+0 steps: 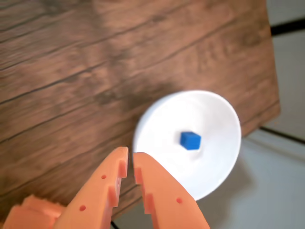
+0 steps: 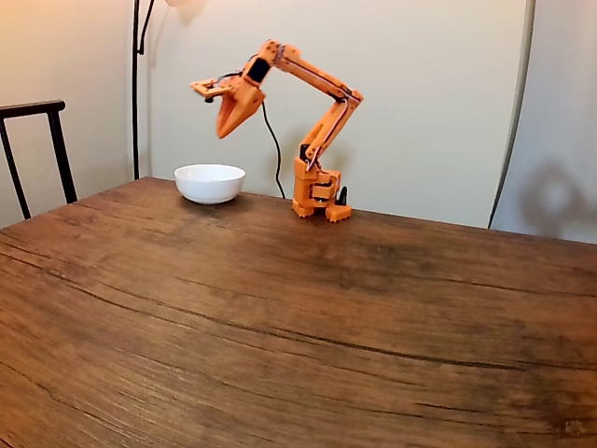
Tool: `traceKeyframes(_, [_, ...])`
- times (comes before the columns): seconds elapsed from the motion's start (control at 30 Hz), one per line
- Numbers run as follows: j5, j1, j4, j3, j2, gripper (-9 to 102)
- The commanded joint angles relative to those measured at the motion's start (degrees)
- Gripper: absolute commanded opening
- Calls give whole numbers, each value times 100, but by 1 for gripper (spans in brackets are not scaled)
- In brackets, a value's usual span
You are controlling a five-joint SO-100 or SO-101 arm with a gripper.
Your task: Grasp the cube and drop it in the bowl
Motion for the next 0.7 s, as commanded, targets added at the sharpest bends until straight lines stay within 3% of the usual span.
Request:
traceKeyframes(0.0, [26, -501, 457, -158, 501, -1])
traceKeyframes(0.23, [-334, -1573, 1292, -97, 1345, -1])
traceKeyframes(0.67, [-1626, -3428, 1090, 2338, 3955, -1])
